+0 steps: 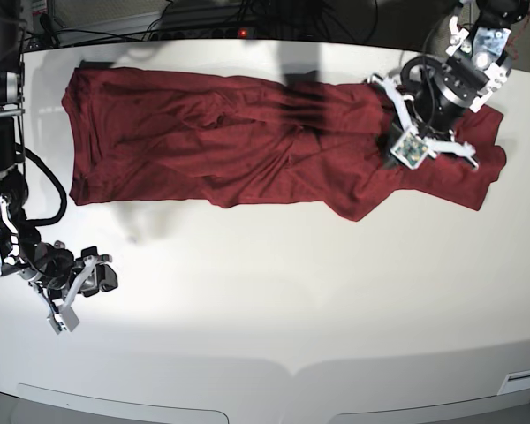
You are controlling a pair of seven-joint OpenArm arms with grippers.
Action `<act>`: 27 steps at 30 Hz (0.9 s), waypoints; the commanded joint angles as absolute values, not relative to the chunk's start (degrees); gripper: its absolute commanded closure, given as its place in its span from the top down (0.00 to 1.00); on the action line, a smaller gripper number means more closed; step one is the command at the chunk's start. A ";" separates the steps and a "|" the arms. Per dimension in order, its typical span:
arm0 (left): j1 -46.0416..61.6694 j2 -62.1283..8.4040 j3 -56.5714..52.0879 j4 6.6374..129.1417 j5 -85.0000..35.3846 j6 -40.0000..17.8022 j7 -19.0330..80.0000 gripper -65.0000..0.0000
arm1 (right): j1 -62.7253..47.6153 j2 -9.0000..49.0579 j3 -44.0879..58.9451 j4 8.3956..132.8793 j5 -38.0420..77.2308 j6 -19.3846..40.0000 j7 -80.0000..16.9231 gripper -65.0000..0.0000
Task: Fold the T-shirt properly
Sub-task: 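Move the left gripper to the end of the red strip and grasp it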
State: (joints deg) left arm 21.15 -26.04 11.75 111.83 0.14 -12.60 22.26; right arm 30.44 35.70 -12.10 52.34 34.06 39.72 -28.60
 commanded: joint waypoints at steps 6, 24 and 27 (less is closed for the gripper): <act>23.07 -26.72 5.96 115.11 -0.23 -11.94 21.56 0.00 | 32.21 36.69 -11.60 53.12 34.44 40.00 -27.70 0.40; 31.27 -26.70 -11.64 107.70 1.56 -12.01 17.17 0.00 | 32.21 36.69 -11.60 53.12 34.63 40.00 -28.51 0.40; 31.27 -26.70 -11.64 103.42 1.50 -12.01 14.79 0.00 | 32.21 36.67 -11.60 53.12 34.63 40.00 -28.49 0.40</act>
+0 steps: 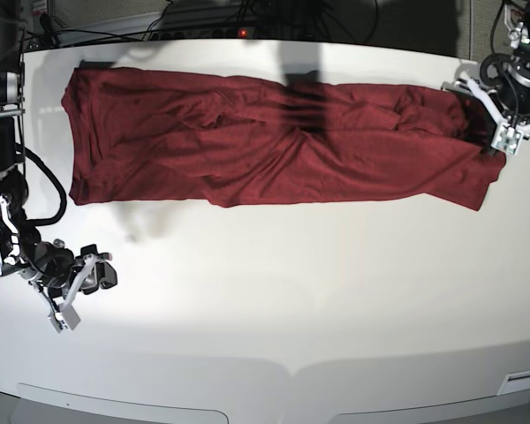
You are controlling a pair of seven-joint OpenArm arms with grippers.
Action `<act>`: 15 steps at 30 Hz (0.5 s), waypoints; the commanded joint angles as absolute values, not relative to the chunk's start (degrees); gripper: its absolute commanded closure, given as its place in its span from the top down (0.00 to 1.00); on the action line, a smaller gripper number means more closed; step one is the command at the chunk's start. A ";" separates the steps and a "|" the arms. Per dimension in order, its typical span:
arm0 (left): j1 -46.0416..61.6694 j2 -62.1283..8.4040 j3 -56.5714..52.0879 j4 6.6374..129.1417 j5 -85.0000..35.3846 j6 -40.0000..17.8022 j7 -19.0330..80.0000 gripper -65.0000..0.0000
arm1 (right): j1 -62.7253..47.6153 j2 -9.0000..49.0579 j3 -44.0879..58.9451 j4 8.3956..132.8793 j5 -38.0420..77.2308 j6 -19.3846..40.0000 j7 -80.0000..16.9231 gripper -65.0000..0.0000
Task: Fold the T-shirt properly
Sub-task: 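Move the left gripper to the end of the red strip and grasp it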
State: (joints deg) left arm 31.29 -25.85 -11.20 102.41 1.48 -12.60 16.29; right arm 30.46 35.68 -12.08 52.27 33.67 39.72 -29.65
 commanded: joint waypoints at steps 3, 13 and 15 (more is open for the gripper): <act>31.27 -26.70 -11.64 101.69 1.48 -11.99 13.69 0.00 | 32.21 36.67 -11.60 53.12 34.65 40.00 -28.34 0.40; 27.68 -26.70 -11.66 101.65 -5.67 -6.83 12.75 0.21 | 32.21 36.67 -11.60 53.12 34.63 40.00 -28.73 0.40; 26.24 -26.70 -11.66 101.62 -5.67 -3.51 14.04 0.32 | 32.21 36.69 -11.60 53.12 34.61 40.00 -29.04 0.40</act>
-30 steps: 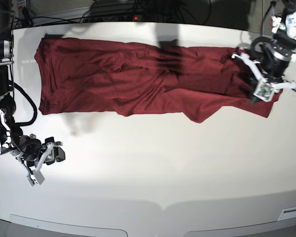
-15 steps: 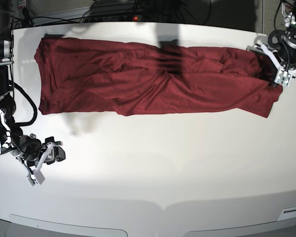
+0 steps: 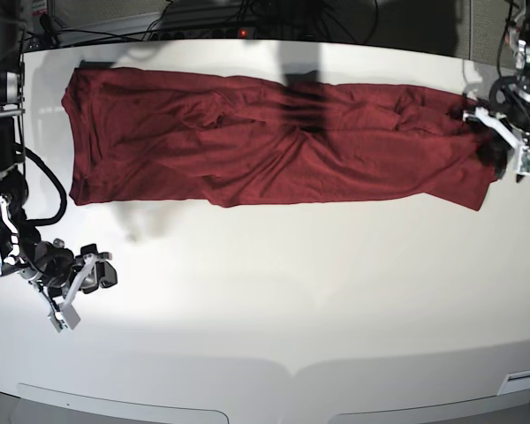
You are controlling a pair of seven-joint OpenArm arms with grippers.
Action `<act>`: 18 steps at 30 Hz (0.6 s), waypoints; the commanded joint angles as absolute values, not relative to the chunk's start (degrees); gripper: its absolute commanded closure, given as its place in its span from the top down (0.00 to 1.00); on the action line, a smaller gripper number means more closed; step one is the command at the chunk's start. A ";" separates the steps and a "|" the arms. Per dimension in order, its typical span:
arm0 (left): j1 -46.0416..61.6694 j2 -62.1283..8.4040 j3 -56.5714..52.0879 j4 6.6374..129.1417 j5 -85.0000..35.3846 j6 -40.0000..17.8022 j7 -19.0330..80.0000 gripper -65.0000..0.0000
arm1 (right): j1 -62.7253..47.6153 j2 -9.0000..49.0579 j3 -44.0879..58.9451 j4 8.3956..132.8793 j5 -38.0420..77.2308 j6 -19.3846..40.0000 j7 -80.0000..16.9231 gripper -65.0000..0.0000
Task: Fold the T-shirt properly
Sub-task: 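Move the left gripper to the end of the red strip and grasp it, then lift the strip end with the left gripper and pull it outward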
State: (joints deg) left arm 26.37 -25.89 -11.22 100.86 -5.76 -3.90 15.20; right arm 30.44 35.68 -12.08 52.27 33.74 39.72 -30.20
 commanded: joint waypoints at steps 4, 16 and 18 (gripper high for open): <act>24.58 -26.70 -11.66 101.60 -5.96 -0.84 17.15 0.35 | 32.21 36.69 -11.60 53.12 34.59 40.00 -29.95 0.40; 24.45 -31.07 -14.20 101.30 -16.38 -15.07 25.52 0.35 | 32.21 36.69 -11.60 53.12 34.48 40.00 -30.74 0.40; 24.40 -31.18 -17.12 99.70 -20.53 -17.12 25.45 0.35 | 32.21 36.69 -11.60 53.12 34.46 40.00 -32.29 0.40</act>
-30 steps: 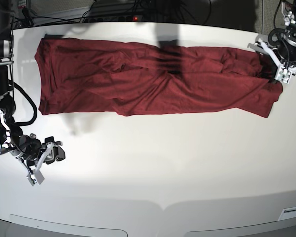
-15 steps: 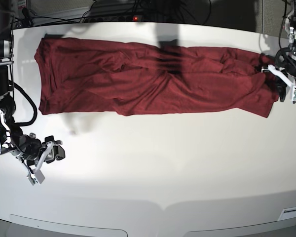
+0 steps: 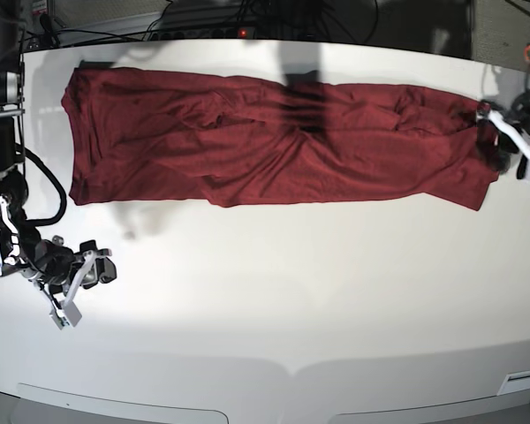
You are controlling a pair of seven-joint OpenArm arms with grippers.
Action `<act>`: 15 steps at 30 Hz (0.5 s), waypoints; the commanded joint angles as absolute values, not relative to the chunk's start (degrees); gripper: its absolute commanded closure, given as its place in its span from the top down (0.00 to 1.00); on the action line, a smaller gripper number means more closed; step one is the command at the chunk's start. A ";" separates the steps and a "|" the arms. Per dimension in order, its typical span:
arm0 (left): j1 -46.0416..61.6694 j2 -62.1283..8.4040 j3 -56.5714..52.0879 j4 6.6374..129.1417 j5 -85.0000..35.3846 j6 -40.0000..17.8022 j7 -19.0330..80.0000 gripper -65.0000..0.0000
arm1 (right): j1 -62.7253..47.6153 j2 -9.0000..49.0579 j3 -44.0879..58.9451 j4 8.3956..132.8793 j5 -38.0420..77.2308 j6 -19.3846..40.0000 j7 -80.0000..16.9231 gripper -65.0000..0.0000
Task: Fold the T-shirt properly
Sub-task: 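Lift the strip end with the left gripper and pull it outward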
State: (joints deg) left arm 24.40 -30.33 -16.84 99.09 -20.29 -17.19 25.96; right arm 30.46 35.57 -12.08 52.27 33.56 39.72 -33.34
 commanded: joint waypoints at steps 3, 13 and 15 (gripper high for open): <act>23.05 -31.18 -20.93 94.59 -28.08 -23.33 25.52 0.35 | 32.21 36.69 -11.60 53.12 34.50 40.00 -33.65 0.40; 11.92 -31.48 -23.00 69.69 -47.13 -40.00 32.84 0.35 | 32.18 36.69 -11.60 53.12 34.68 40.00 -33.67 0.40; 10.22 -31.46 -22.98 66.61 -50.11 -40.00 36.18 0.35 | 32.21 36.69 -11.60 53.12 34.68 40.00 -33.61 0.40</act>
